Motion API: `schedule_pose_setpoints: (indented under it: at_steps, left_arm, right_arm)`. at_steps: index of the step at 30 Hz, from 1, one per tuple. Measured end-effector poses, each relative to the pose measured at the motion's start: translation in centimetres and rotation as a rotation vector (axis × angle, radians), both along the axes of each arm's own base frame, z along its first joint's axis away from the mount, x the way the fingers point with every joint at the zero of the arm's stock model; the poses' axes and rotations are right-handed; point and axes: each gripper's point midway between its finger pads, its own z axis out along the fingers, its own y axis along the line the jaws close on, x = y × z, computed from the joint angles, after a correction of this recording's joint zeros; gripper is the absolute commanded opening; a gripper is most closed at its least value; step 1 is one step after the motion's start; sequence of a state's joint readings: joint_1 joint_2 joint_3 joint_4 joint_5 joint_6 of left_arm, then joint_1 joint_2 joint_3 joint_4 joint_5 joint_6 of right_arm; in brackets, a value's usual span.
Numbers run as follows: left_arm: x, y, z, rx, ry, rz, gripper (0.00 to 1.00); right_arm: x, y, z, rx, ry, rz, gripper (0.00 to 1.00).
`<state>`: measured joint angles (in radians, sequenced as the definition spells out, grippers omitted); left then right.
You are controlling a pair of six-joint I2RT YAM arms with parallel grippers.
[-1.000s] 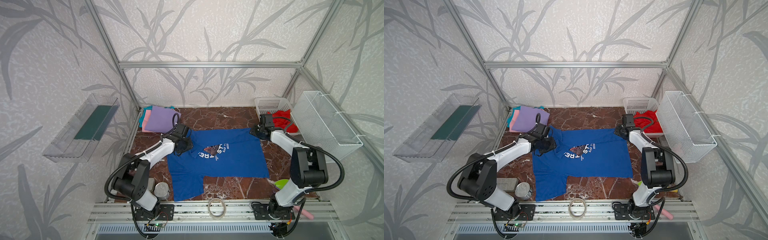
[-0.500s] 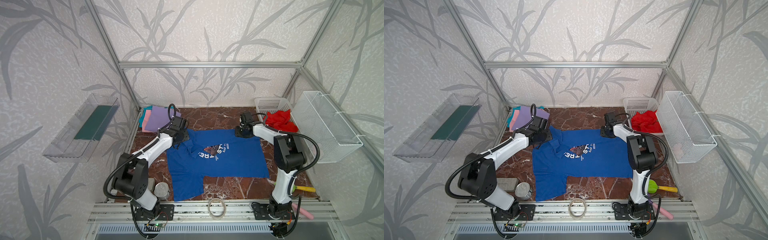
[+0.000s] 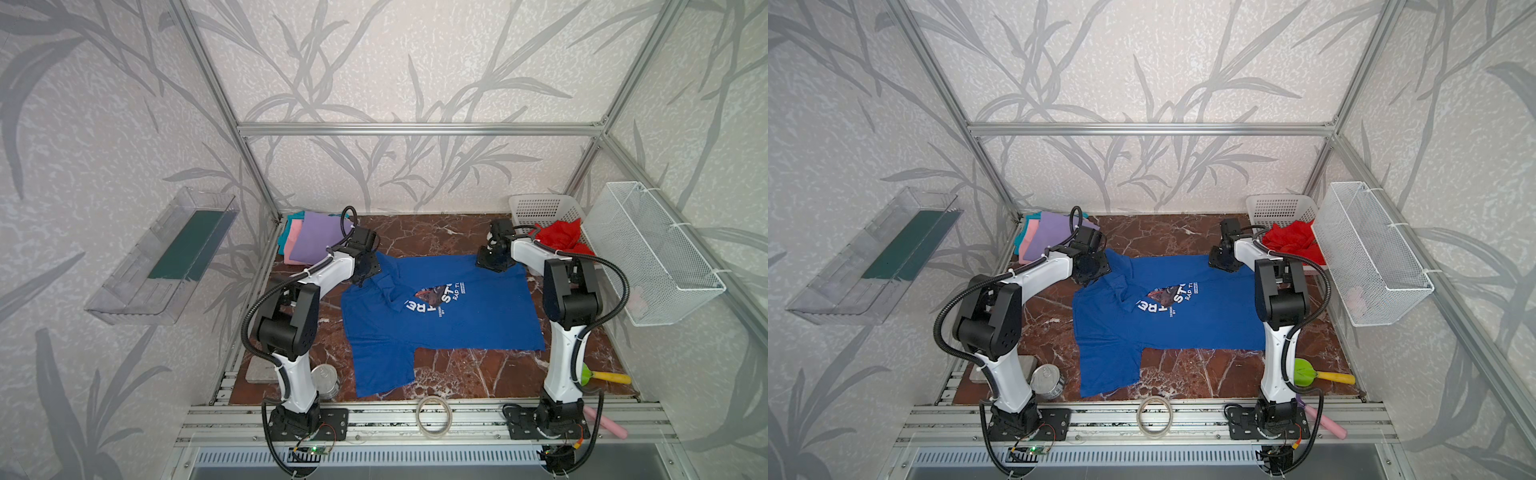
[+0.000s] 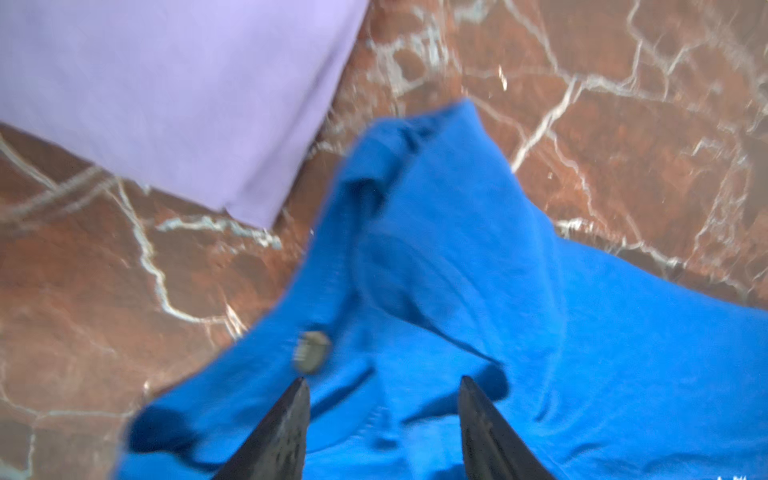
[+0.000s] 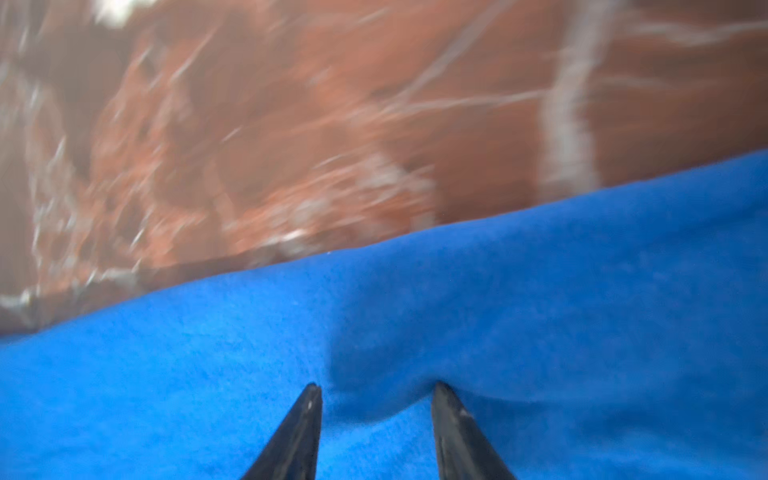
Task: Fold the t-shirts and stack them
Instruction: 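Grasp the shirt's far edge with both grippers and lift it slightly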
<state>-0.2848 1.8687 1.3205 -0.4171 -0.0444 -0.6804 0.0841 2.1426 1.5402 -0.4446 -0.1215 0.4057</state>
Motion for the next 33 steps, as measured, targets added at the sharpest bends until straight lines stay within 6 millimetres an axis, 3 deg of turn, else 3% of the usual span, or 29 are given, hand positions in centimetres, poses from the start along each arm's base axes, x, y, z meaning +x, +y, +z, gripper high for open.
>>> schedule_pose_setpoints:
  at_steps: [3, 6, 10, 15, 19, 24, 27, 29, 33]
  left_arm:
    - [1.5, 0.5, 0.7, -0.009, -0.027, 0.019, 0.55]
    - [3.1, 0.5, 0.8, -0.026, -0.044, 0.018, 0.51]
    - [4.5, -0.6, -0.3, -0.069, -0.04, -0.008, 0.56]
    - [4.8, -1.8, -2.1, -0.123, -0.015, -0.028, 0.55]
    - [5.0, -3.0, -3.1, -0.176, -0.007, -0.041, 0.38]
    - [5.1, -4.2, -3.7, -0.211, 0.002, -0.055, 0.31]
    - [5.4, -4.9, -4.3, -0.225, 0.008, -0.063, 0.17]
    - [5.5, -5.1, -4.8, -0.233, 0.014, -0.062, 0.0]
    - [5.4, -5.1, -5.2, -0.224, 0.024, -0.065, 0.0]
  right_arm:
    - [0.3, -2.1, 0.1, 0.024, -0.002, -0.052, 0.46]
    - [0.4, -2.8, 0.1, 0.035, -0.003, -0.067, 0.45]
    - [0.3, -1.4, 0.2, 0.037, -0.003, -0.037, 0.46]
    - [0.1, 0.4, 0.2, 0.04, -0.003, 0.0, 0.45]
    - [0.0, 1.0, 0.2, 0.04, -0.002, 0.012, 0.45]
    - [0.0, 1.0, 0.2, 0.039, -0.002, 0.012, 0.45]
    - [0.0, 1.0, 0.2, 0.037, -0.002, 0.013, 0.45]
    - [0.0, 0.9, 0.2, 0.035, -0.002, 0.014, 0.45]
    - [0.0, 0.9, 0.1, 0.026, -0.001, 0.019, 0.45]
